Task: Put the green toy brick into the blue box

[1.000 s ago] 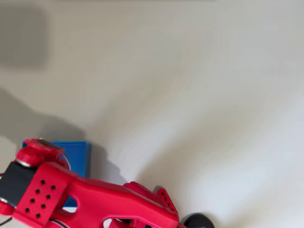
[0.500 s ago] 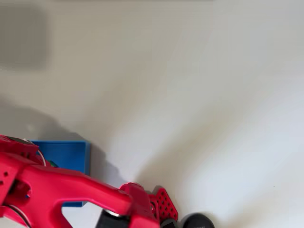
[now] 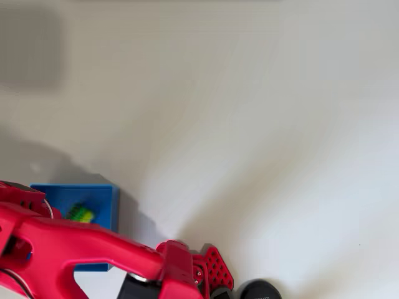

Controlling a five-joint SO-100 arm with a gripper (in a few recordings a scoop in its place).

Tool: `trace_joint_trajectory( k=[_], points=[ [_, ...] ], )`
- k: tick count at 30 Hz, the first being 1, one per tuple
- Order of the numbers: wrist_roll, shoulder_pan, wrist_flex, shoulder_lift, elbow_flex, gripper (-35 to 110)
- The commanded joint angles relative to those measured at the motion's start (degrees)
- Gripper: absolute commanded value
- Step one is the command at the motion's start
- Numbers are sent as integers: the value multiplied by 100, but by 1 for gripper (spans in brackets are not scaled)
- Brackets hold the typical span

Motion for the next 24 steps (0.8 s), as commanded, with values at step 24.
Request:
trace_joint_trajectory(
  k=[24],
  points=[
    [176, 1731, 316, 264, -1644, 0]
  ],
)
